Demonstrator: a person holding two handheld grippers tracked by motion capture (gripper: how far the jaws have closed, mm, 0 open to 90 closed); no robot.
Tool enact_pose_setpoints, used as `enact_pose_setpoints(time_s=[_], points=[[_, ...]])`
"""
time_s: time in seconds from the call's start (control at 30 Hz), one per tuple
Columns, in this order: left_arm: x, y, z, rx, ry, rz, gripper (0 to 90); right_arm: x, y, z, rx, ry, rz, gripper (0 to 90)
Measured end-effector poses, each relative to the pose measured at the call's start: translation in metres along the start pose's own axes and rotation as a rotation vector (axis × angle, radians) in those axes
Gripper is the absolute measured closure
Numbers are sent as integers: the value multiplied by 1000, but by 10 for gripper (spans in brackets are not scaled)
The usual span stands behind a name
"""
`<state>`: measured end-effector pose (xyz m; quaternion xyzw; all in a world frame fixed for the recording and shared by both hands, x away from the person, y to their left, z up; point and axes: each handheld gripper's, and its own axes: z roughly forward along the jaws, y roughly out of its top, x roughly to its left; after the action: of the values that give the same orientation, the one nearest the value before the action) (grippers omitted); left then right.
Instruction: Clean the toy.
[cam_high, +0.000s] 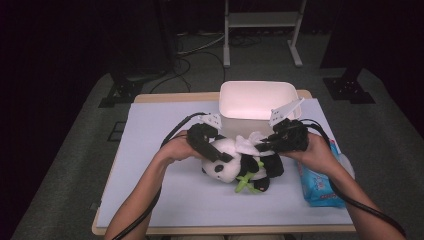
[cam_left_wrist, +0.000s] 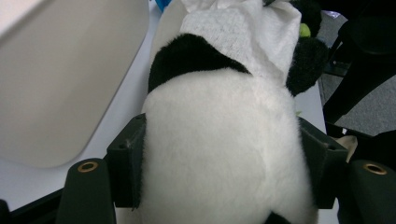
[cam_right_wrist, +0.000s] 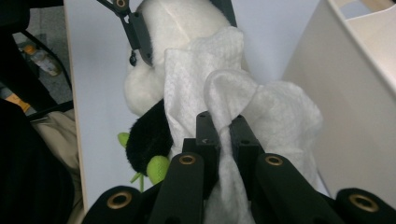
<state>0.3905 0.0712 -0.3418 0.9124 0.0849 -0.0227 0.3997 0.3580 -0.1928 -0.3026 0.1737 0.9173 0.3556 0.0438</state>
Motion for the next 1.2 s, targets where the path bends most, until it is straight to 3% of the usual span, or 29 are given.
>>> enact_pose_setpoints(time_s=[0.17,0.43,0.57,0.67,0.9,1.2], points=[[-6,-10,1,0,10,7,292,6,0,6,-8,25,-1,841],[-17,-20,0,-19,26,20,292,4,16,12,5,23,-12,841],[-19,-25,2,1,21,2,270,6,15,19,30,44,-1,841],[-20,-26,2,9,15,-3,190,11,12,23,42,58,-6,841],[-24,-26,-3,13,-1,-54,99,20,5,23,37,75,-2,843],[-25,-28,-6,58,-41,-113,41,36,-4,21,27,94,-14,844]])
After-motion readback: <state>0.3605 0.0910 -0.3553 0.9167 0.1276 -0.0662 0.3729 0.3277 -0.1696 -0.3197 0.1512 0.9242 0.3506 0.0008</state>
